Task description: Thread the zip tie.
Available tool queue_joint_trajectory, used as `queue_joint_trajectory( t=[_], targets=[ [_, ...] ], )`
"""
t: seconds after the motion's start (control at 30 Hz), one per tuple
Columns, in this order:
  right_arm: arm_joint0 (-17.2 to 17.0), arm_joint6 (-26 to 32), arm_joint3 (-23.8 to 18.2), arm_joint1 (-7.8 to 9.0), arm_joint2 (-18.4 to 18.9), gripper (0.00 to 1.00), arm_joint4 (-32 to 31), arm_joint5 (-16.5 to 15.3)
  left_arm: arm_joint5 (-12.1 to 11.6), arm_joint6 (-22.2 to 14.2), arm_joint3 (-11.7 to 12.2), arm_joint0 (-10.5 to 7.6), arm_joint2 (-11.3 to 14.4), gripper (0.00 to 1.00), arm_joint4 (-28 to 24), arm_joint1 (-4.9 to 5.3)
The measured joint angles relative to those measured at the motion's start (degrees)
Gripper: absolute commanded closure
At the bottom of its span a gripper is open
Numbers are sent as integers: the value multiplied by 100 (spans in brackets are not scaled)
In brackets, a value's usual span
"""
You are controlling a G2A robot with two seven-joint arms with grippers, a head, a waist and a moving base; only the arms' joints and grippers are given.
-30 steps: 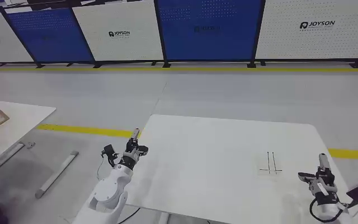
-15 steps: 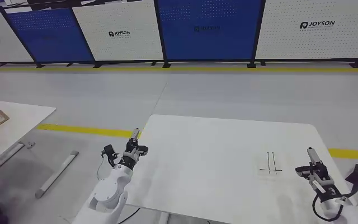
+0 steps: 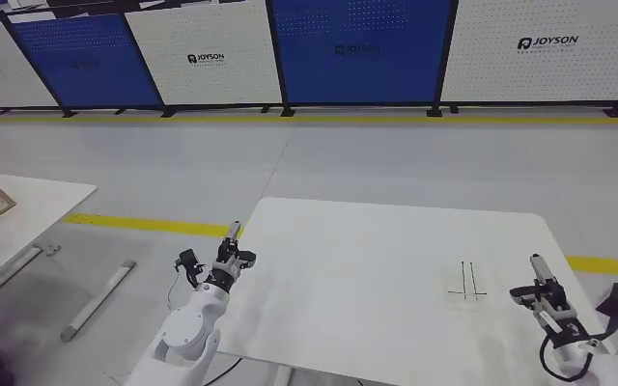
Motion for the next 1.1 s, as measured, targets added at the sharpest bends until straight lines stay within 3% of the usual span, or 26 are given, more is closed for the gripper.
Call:
queue_joint_trajectory(
  t=[0.13,0.27,0.9,1.0,1.1],
  targets=[
    [190,370,182,51,35,0,-1029,-309,0,0,0,0,0,0,0,0],
    [363,1140,337,116,39,0,-1500,-679,0,0,0,0,0,0,0,0],
    [475,1329,353,146,67,0,-1499,-794,0,0,0,0,0,0,0,0],
    [826,2257,595,221,187,0,-1321,-1078,0,0,0,0,0,0,0,0],
    [1237,3282,941,277,163,0,-1038,-1106,0,0,0,0,0,0,0,0]
  ],
)
